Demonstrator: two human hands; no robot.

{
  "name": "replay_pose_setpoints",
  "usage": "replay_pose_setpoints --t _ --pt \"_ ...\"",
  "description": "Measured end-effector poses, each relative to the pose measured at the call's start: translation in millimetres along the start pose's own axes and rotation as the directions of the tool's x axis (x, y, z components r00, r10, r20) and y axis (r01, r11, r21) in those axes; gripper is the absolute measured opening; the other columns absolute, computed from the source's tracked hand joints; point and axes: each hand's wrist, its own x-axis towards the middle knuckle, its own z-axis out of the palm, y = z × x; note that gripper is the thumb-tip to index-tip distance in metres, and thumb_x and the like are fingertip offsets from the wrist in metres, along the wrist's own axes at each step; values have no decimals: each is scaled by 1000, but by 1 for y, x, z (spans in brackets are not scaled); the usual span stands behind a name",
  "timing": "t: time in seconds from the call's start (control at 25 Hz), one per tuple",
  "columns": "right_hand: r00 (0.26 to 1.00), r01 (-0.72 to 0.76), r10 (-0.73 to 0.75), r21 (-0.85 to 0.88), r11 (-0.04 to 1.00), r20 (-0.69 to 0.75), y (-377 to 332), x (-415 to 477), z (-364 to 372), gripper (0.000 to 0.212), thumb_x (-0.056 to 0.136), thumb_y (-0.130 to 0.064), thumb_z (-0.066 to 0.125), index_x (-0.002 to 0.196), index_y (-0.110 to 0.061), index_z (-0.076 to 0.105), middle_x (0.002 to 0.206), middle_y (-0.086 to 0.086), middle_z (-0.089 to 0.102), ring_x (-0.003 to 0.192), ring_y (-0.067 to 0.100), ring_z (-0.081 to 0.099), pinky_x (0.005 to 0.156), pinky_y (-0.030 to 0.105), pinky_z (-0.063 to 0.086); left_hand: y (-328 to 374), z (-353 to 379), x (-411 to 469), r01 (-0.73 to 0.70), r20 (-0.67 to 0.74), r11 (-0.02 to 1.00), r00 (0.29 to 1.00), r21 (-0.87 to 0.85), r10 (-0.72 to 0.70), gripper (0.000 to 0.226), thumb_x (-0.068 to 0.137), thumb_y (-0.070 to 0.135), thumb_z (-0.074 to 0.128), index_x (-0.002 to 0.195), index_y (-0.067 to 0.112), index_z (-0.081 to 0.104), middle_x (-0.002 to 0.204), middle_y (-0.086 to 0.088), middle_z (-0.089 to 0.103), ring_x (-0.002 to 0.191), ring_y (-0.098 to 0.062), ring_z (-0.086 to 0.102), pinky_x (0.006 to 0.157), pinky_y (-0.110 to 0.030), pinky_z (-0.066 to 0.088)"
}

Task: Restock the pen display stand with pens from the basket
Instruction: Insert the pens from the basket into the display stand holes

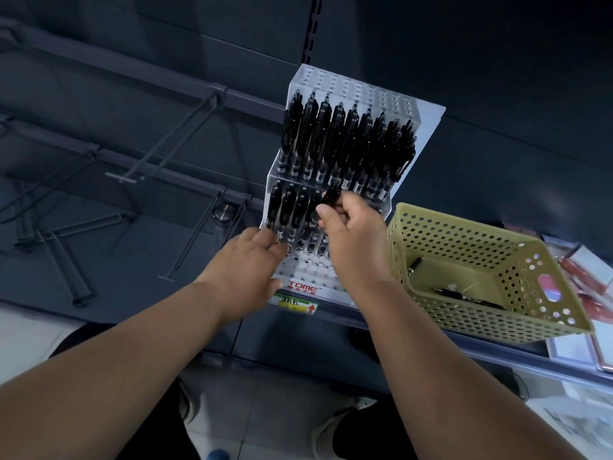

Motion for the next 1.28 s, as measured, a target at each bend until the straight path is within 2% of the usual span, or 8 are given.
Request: replay_pose_setpoints --t 0.08,0.24,0.4,0.56,0.76,0.92,1.12,1.28 --pt "1000 31 -31 -66 997 -1 5 2 5 30 98 -28 52 84 -1 55 81 17 65 65 32 56 59 45 49 0 1 1 -1 1 1000 1000 -5 1 61 90 36 57 144 15 37 140 -4 38 131 -25 31 109 -34 31" --pt "998 67 -68 -179 982 -1 8 3 12 34 100 -28 49 72 -9 45 74 13 65 56 23 50 52 40 42 0 -1 1 11 12 999 1000 -38 -11 61 91 35 57 144 16 36 141 -2 35 133 -23 28 108 -34 35" --pt "999 38 -32 -266 963 26 10 0 15 23 99 -27 53 84 -10 53 60 2 54 53 19 47 51 32 39 2 -2 0 18 15 999 1000 -42 -17 60 91 34 57 145 17 35 142 -2 35 133 -22 28 107 -33 36" --pt "998 14 4 -308 951 57 14 -2 20 23 99 -29 52 86 -10 53 60 1 51 54 18 45 49 30 34 3 -1 -1 12 2 999 1000 -46 -12 59 91 32 56 145 17 35 141 -2 36 132 -23 29 105 -33 38" --pt "998 7 9 -271 963 56 17 0 22 24 98 -28 53 83 -10 53 60 2 52 53 18 44 51 35 41 2 -2 -1 13 1 997 1000 -74 -13 59 91 29 57 144 16 36 140 -2 37 132 -23 29 103 -34 40" --pt "996 -18 38 -251 968 76 19 3 19 22 97 -26 56 85 -8 60 58 1 52 50 16 43 51 31 38 2 -2 0 19 14 998 1000 -54 -19 59 90 33 57 144 18 36 139 0 36 131 -21 30 103 -35 41" --pt "994 -19 38 -173 985 107 21 -13 -7 26 96 -29 58 116 -15 65 95 -3 72 85 11 67 78 32 56 8 -9 0 39 26 999 999 8 -40 57 90 38 56 142 20 40 137 -1 43 127 -23 39 102 -32 37" --pt "998 -21 29 -154 988 52 30 -16 -51 21 96 -29 57 112 -19 65 85 -10 70 79 7 67 72 33 57 39 -17 0 -50 -117 998 992 -29 46 44 86 31 64 126 15 59 113 -8 61 108 -32 55 90 -40 47"
